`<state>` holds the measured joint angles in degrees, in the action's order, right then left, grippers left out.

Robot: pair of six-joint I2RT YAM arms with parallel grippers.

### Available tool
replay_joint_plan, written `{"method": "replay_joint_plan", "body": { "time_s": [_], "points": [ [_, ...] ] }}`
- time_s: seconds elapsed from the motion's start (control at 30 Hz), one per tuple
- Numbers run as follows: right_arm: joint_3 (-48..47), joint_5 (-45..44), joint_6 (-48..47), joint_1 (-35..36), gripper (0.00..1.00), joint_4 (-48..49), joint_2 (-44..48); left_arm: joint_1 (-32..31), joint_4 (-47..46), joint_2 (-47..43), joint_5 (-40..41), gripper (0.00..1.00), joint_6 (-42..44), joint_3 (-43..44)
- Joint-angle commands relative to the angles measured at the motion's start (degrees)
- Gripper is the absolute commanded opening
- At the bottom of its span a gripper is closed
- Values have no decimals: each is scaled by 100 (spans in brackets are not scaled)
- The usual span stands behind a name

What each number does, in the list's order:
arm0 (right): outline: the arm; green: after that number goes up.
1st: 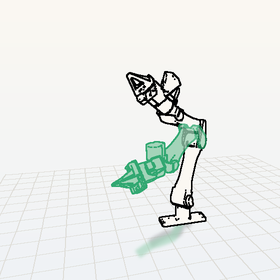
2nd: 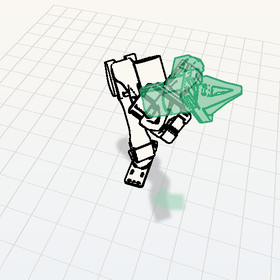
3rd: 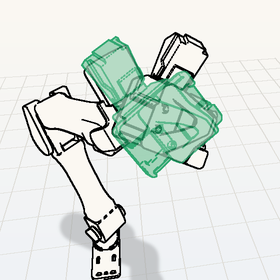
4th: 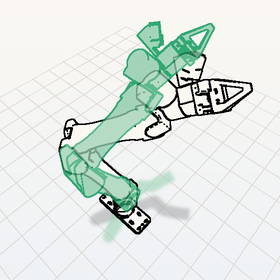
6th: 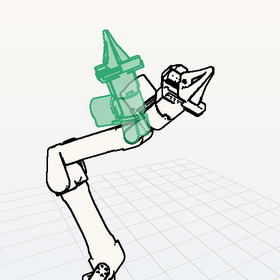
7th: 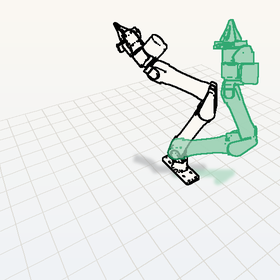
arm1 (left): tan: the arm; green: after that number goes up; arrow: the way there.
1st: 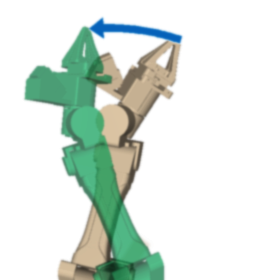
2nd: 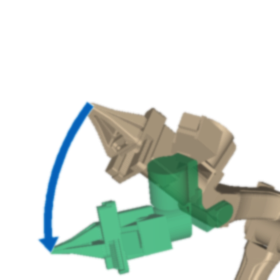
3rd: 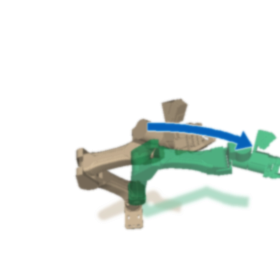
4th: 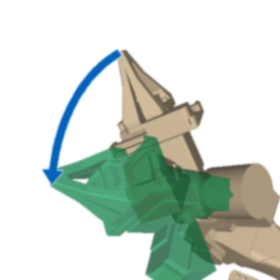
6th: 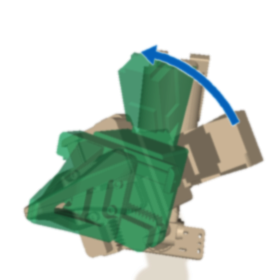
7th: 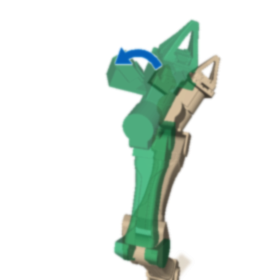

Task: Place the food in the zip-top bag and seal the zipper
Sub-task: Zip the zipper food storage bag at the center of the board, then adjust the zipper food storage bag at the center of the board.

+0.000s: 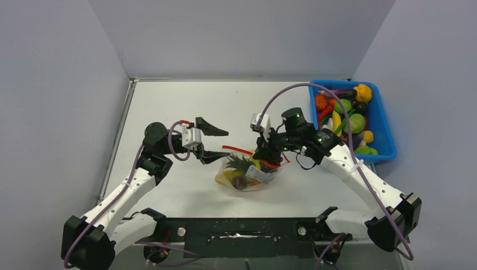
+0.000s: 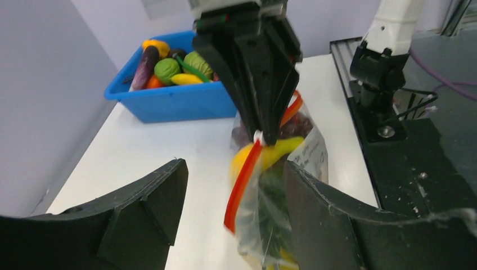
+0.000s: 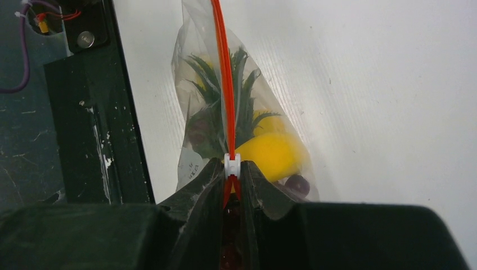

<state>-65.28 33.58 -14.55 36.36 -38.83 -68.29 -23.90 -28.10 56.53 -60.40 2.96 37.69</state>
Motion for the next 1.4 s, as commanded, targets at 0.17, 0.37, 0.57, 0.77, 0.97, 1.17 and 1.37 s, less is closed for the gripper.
{"method": "replay_joint_plan", "body": {
  "time_s": [0.17, 0.37, 0.57, 0.77, 0.97, 1.17, 1.37],
  "points": [
    [-445, 317, 84, 79, 0, 491, -246, -759, 2046, 850, 216, 59, 1534, 1125],
    [-553, 342, 57, 108, 0, 553, -195, -814, 2690, 1093, 593, 57, 2011, 1223],
    [-483, 386, 60, 125, 0, 643, -86, -979, 3336, 1279, 863, 21, 2520, 1446],
    [-190, -383, 694, 114, 26, 1148, 95, -974, 2736, 950, 1105, 0, 2359, 1055],
    [223, -1659, 2189, 18, 42, 1444, 915, -848, 929, 502, 1125, 0, 1239, 140],
    [954, -3085, 2803, -6, 48, 1289, 1622, -820, 11, 412, 1180, 0, 770, -239],
    [1391, -4164, 4311, -15, 32, 1155, 2066, -813, -168, 399, 1214, 0, 608, -287]
  ]
}}
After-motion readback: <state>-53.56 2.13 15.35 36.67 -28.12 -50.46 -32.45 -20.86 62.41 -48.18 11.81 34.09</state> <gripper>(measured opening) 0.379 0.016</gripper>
